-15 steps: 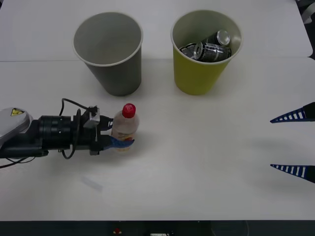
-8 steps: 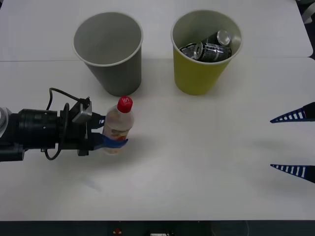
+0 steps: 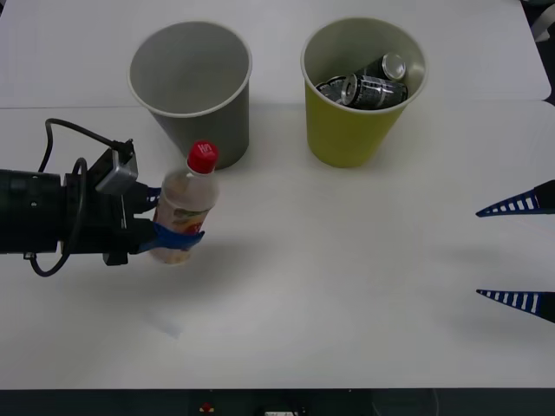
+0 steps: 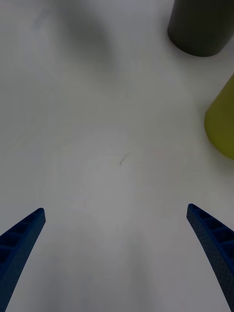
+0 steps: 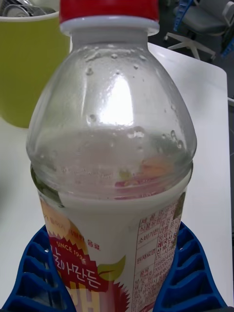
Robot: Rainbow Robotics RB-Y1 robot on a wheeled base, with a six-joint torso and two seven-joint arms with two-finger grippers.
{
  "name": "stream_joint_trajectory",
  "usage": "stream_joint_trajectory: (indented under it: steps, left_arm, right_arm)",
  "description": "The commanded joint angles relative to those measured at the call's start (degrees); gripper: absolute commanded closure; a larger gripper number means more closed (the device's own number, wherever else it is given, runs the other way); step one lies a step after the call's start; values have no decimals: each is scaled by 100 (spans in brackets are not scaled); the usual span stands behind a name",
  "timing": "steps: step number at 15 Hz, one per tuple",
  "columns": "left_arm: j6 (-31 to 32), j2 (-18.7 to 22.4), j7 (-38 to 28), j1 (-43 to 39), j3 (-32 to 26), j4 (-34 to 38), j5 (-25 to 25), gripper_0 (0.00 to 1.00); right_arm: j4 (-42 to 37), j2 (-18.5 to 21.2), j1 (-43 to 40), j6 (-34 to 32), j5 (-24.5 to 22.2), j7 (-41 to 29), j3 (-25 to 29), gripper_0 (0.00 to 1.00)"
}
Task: Put the can into the green bin and the plastic bottle into the gray bin
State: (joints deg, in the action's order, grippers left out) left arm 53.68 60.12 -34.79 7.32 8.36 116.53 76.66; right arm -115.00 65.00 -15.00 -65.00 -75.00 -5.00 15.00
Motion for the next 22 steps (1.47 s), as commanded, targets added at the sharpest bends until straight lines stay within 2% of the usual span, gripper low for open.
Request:
stream_joint_trajectory:
  steps: [1, 4, 8, 10, 13, 22]
  left_arm:
    - [503, 35, -960, -231, -783, 423, 490, 100]
    - [1303, 61, -2102, -275, -1689, 906, 991, 100]
    - [1417, 351, -3096, 147, -1829, 950, 1088, 100]
    - [1743, 334, -3403, 736, -1645, 748, 1211, 100]
    - [1892, 343, -3315, 1632, -1223, 63, 1246, 100]
    - [2112, 395, -3183, 4392, 658, -1950, 1369, 100]
  right_arm:
    - [0, 0, 0, 0, 0, 0, 0, 0]
    - [0, 0, 0, 0, 0, 0, 0, 0]
    - [0, 0, 0, 0, 0, 0, 0, 0]
    - [0, 0, 0, 0, 0, 0, 0, 0]
    - [0, 0, 0, 0, 0, 0, 0, 0]
    - [0, 0, 0, 0, 0, 0, 0, 0]
